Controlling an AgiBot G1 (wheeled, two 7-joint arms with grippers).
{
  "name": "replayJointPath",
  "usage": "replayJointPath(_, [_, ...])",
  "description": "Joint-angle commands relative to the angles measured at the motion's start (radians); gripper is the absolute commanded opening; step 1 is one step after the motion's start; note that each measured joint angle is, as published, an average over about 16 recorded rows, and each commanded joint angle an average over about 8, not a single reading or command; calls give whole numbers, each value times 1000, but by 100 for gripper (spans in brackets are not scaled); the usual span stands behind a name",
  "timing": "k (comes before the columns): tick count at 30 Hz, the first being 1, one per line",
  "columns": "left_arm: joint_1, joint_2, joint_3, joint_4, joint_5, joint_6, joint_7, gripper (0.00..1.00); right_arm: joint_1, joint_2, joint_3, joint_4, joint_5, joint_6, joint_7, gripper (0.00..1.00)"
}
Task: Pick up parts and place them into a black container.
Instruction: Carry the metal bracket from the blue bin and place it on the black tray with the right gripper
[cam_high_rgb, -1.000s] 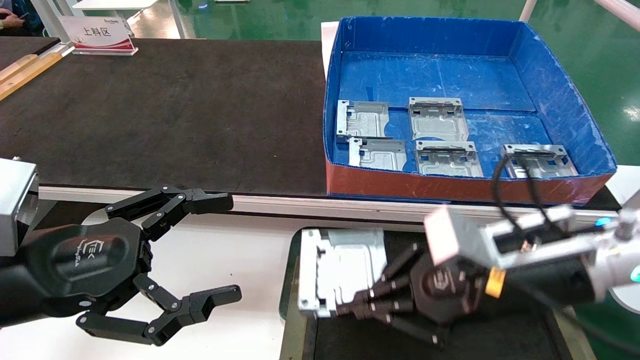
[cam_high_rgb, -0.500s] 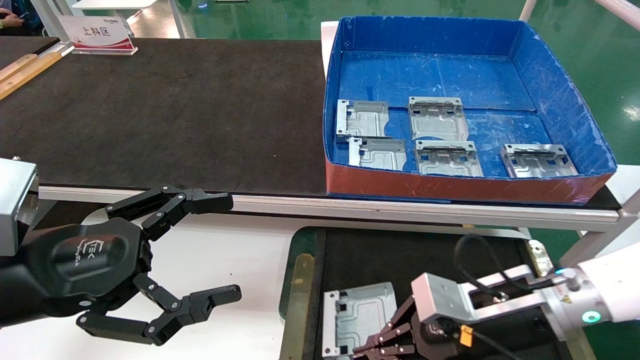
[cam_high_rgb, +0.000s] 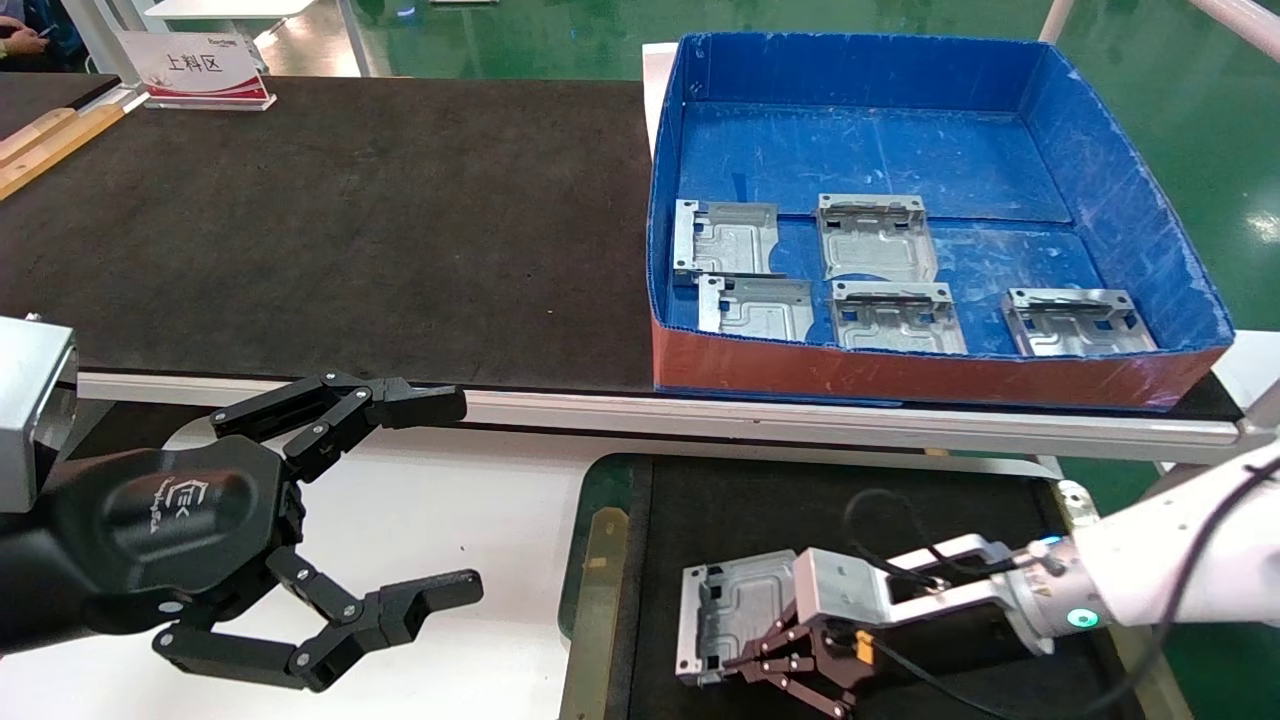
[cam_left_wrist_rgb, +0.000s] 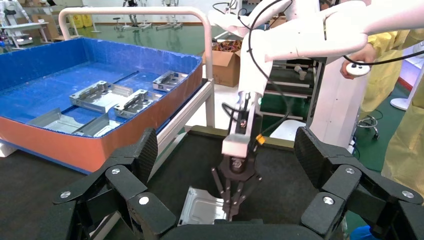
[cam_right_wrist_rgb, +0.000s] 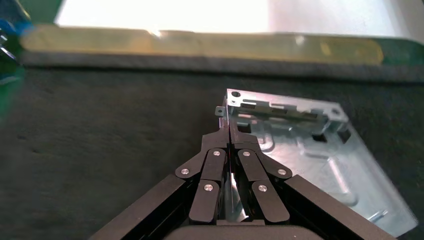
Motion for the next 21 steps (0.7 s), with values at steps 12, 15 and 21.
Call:
replayJointPath(12, [0, 0, 0, 0, 0, 0, 0, 100, 45, -143, -15, -238, -38, 65, -134, 0])
replayJointPath(15, [0, 0, 0, 0, 0, 0, 0, 100, 53, -167, -21, -268, -49, 88, -161, 0])
replayJointPath(21, [0, 0, 0, 0, 0, 0, 0, 100, 66, -208, -29, -320, -65, 159, -199, 0])
